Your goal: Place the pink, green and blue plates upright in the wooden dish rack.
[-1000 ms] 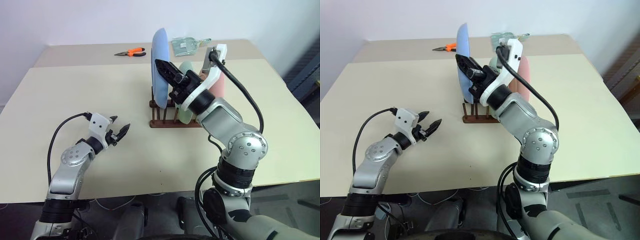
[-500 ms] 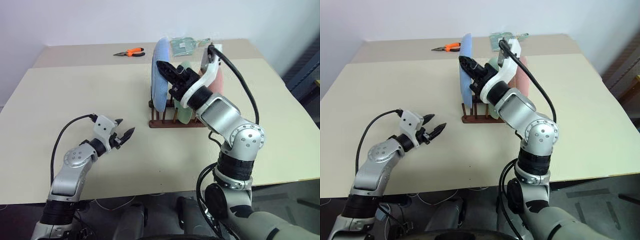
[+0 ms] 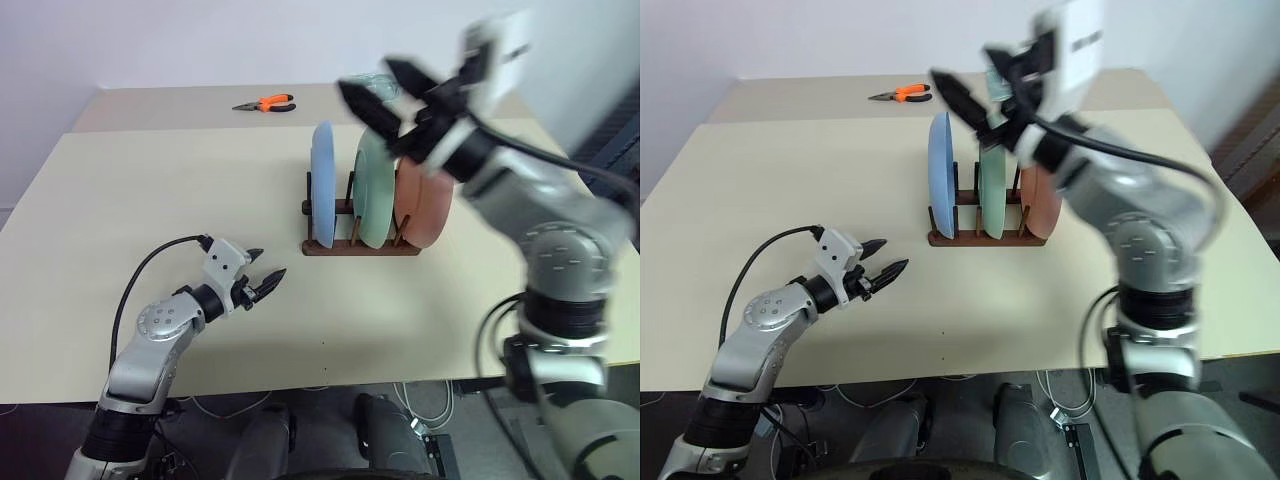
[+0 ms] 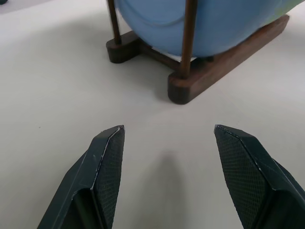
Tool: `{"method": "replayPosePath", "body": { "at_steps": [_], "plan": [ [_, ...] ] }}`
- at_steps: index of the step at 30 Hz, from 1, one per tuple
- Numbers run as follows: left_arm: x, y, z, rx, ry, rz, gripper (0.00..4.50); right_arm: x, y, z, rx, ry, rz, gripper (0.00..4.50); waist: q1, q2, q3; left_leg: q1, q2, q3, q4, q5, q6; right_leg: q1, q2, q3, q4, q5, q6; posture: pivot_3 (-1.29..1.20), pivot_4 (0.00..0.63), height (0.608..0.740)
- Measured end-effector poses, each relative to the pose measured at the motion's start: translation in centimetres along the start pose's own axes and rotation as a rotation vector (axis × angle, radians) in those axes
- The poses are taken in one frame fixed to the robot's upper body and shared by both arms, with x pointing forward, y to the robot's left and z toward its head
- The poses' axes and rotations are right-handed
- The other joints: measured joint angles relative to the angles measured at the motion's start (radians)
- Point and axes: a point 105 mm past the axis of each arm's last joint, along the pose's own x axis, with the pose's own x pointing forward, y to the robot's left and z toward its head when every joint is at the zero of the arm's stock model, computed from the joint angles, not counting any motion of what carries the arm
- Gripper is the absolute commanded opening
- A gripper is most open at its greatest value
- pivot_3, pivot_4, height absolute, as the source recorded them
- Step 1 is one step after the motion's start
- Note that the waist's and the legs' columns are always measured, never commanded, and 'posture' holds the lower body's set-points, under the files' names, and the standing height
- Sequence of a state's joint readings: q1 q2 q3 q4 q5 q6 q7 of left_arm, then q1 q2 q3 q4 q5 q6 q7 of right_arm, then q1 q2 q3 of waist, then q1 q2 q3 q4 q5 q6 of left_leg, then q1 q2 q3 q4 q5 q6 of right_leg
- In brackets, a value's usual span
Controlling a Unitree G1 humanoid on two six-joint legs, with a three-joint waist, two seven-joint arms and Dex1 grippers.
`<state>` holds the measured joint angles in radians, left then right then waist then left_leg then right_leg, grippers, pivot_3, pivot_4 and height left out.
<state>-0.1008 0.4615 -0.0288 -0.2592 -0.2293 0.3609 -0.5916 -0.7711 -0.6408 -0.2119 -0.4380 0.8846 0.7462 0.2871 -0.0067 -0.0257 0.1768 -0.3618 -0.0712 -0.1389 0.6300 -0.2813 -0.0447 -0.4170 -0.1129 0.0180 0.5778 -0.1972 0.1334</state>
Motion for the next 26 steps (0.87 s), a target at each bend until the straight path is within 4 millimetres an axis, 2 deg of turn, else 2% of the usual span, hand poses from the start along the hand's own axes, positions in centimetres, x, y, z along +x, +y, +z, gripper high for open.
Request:
{"method": "replayPosePath", "body": {
  "at_steps": [2,5,7,10,13,18,24,26],
  "plan": [
    [0.0,0.6,-0.3,0.006,0.014,0.013,3.07,-3.9,-3.1,-0.9,-0.035,0.084,-0.075,4.04,0.007,-0.002,0.000,0.003,0.000,0.000,0.000,-0.001,0.002,0.005,-0.001,-0.001,-0.002,-0.002,-0.002,0.00,0.150,0.740],
    [-0.1,1.5,-0.9,0.025,0.031,0.040,3.07,-9.1,-6.2,-4.1,-0.001,0.246,-0.178,4.04,0.012,0.001,0.001,0.005,0.000,0.005,0.001,-0.002,0.003,0.005,-0.003,0.002,-0.002,-0.003,-0.002,0.00,0.150,0.740],
    [-0.2,2.3,-1.3,0.034,0.040,0.058,3.07,-12.9,-7.1,-6.8,0.008,0.384,-0.223,4.04,0.015,0.002,0.001,0.005,0.000,0.005,0.001,-0.002,0.004,0.005,-0.003,0.002,-0.001,-0.003,-0.002,0.00,0.150,0.740],
    [-1.3,4.5,-2.7,0.029,0.078,0.127,3.07,-18.2,-7.4,-11.9,0.032,0.606,-0.264,4.04,0.012,0.003,0.002,0.006,0.000,0.007,0.001,-0.002,0.004,0.005,-0.003,0.002,-0.001,-0.003,-0.001,0.00,0.150,0.740],
    [-1.5,4.9,-2.7,0.031,0.073,0.142,3.07,-19.3,-7.7,-13.8,0.020,0.639,-0.270,4.04,0.005,0.007,0.003,0.006,0.000,0.009,0.003,-0.002,0.004,0.006,-0.005,0.002,0.000,-0.003,-0.001,0.00,0.150,0.740],
    [-1.9,4.7,-2.5,0.031,0.062,0.145,3.07,-19.0,-8.0,-14.9,-0.012,0.629,-0.237,4.04,0.002,0.006,0.003,0.006,0.000,0.008,0.002,-0.002,0.004,0.006,-0.005,0.001,-0.001,-0.003,-0.001,0.00,0.150,0.740],
    [-2.5,4.2,-3.1,0.023,0.076,0.145,3.07,-19.3,-7.7,-17.4,-0.010,0.684,-0.187,4.04,0.003,0.005,0.004,0.006,0.000,0.008,0.003,-0.003,0.004,0.006,-0.005,0.001,-0.001,-0.003,-0.001,0.00,0.150,0.740],
    [-2.5,4.2,-3.0,0.025,0.074,0.147,3.07,-18.7,-7.9,-17.5,-0.016,0.668,-0.184,4.04,0.002,0.005,0.004,0.006,0.000,0.008,0.003,-0.003,0.004,0.006,-0.005,0.001,0.000,-0.003,-0.001,0.00,0.150,0.740]
  ]
}}
